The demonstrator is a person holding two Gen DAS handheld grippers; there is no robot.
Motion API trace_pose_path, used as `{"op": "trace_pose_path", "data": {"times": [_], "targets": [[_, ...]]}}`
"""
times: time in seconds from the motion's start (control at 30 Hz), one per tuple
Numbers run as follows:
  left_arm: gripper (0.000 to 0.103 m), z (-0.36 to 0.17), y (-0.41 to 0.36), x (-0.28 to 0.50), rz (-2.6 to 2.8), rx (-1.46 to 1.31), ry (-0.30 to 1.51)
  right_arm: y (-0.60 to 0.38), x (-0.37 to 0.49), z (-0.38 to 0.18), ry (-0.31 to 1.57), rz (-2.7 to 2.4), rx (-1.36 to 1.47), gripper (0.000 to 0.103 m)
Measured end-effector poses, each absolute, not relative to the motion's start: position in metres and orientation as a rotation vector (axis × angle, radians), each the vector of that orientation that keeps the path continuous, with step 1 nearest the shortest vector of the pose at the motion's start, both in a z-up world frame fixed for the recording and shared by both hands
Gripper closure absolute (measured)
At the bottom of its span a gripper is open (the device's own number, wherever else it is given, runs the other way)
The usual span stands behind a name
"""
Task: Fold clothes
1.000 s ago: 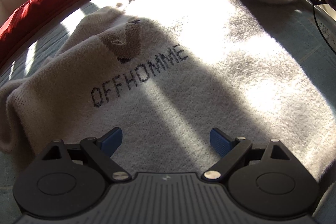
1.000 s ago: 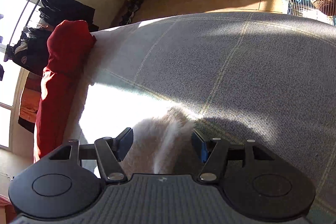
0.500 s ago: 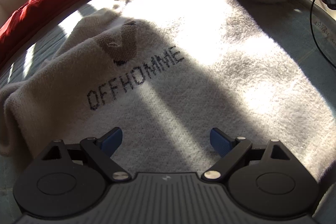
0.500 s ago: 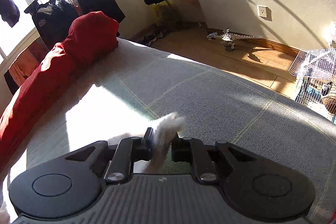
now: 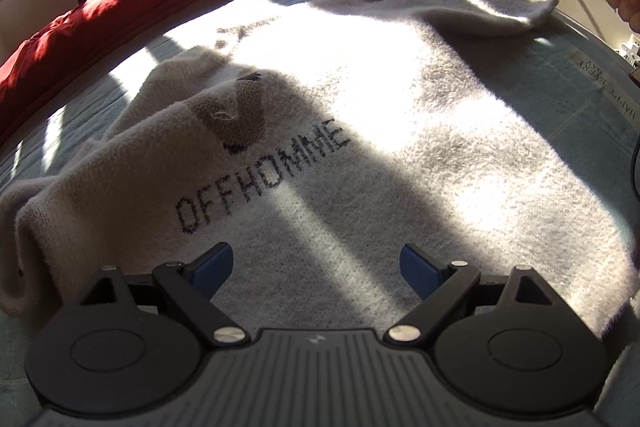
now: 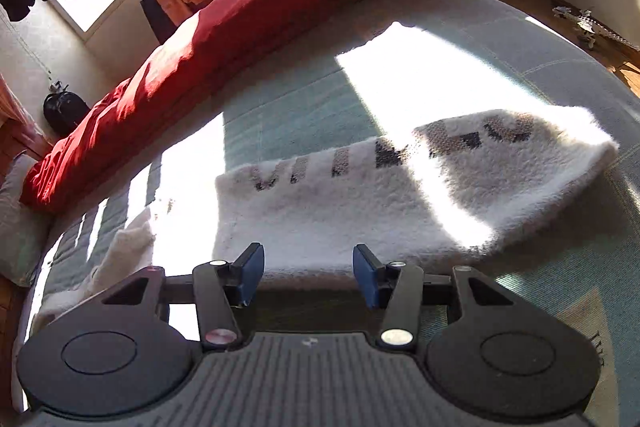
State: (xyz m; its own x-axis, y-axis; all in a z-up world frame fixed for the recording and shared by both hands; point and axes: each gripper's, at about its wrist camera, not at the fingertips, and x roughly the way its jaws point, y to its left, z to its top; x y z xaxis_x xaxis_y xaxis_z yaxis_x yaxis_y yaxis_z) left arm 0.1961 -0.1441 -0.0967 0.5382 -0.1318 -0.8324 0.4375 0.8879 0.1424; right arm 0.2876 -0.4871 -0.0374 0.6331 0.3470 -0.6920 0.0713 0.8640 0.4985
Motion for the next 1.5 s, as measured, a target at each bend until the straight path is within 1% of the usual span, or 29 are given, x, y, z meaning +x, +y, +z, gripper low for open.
{"op": "trace_pose_path", "data": {"times": [0.1, 0.17, 0.27, 0.33, 0.4, 0.53, 0.67, 0.7, 0.73, 0.8, 0.87, 0.9, 0.97, 1.07, 1.1, 1.13, 1.17, 1.3, 1.4, 1.5], "targets": [[0.012, -0.097, -0.134, 0.21, -0.352, 0.327, 0.935, -0.421, 0.298, -0.036, 0.906, 0.313, 0.498, 0.041], [0.012, -0.1, -0.128, 0.22, -0.349, 0.302, 0.93, -0.384, 0.305, -0.041, 0.916, 0.383, 0.481, 0.041], [0.012, -0.113, -0.119, 0.231, -0.343, 0.253, 0.979, -0.349, 0.315, -0.066, 0.953, 0.403, 0.458, 0.039], [0.012, -0.124, -0.113, 0.23, -0.344, 0.222, 1.022, -0.339, 0.311, -0.08, 0.98, 0.376, 0.403, 0.037], [0.012, -0.132, -0.106, 0.217, -0.345, 0.217, 1.051, -0.335, 0.298, -0.075, 0.987, 0.378, 0.352, 0.038], [0.005, -0.138, -0.092, 0.184, -0.372, 0.219, 1.082, -0.329, 0.27, -0.067, 1.001, 0.381, 0.25, 0.038], [0.003, -0.133, -0.087, 0.16, -0.395, 0.221, 1.132, -0.322, 0.243, -0.058, 1.013, 0.384, 0.147, 0.035], [0.003, -0.127, -0.087, 0.158, -0.419, 0.233, 1.125, -0.32, 0.236, -0.056, 1.015, 0.384, 0.121, 0.03], [0.003, -0.12, -0.087, 0.157, -0.442, 0.245, 1.118, -0.319, 0.229, -0.054, 1.018, 0.385, 0.095, 0.029], [0.003, -0.104, -0.085, 0.163, -0.446, 0.261, 1.043, -0.315, 0.216, -0.049, 1.023, 0.386, 0.044, 0.029], [0.003, -0.092, -0.085, 0.177, -0.391, 0.3, 0.956, -0.305, 0.207, -0.045, 1.016, 0.389, -0.013, 0.021], [0.003, -0.092, -0.084, 0.182, -0.38, 0.312, 0.941, -0.294, 0.209, -0.044, 1.006, 0.394, -0.041, 0.015], [0.003, -0.099, -0.083, 0.196, -0.357, 0.344, 0.951, -0.272, 0.212, -0.056, 1.023, 0.395, -0.106, 0.014], [0.003, -0.125, -0.077, 0.197, -0.342, 0.394, 1.038, -0.243, 0.211, -0.087, 1.095, 0.388, -0.21, 0.014], [0.003, -0.132, -0.071, 0.19, -0.353, 0.386, 1.058, -0.24, 0.206, -0.095, 1.109, 0.384, -0.238, 0.008], [0.003, -0.138, -0.066, 0.182, -0.364, 0.377, 1.078, -0.239, 0.199, -0.1, 1.107, 0.386, -0.253, 0.0], [0.003, -0.139, -0.056, 0.17, -0.36, 0.324, 1.083, -0.241, 0.192, -0.103, 1.105, 0.386, -0.251, 0.0], [0.003, -0.14, -0.041, 0.122, -0.365, 0.296, 1.117, -0.259, 0.171, -0.105, 1.12, 0.356, -0.164, 0.0], [0.003, -0.14, -0.04, 0.092, -0.368, 0.312, 1.138, -0.268, 0.159, -0.104, 1.123, 0.324, -0.115, 0.0], [0.003, -0.138, -0.045, 0.075, -0.401, 0.373, 1.153, -0.263, 0.145, -0.1, 1.149, 0.29, -0.137, 0.0]]}}
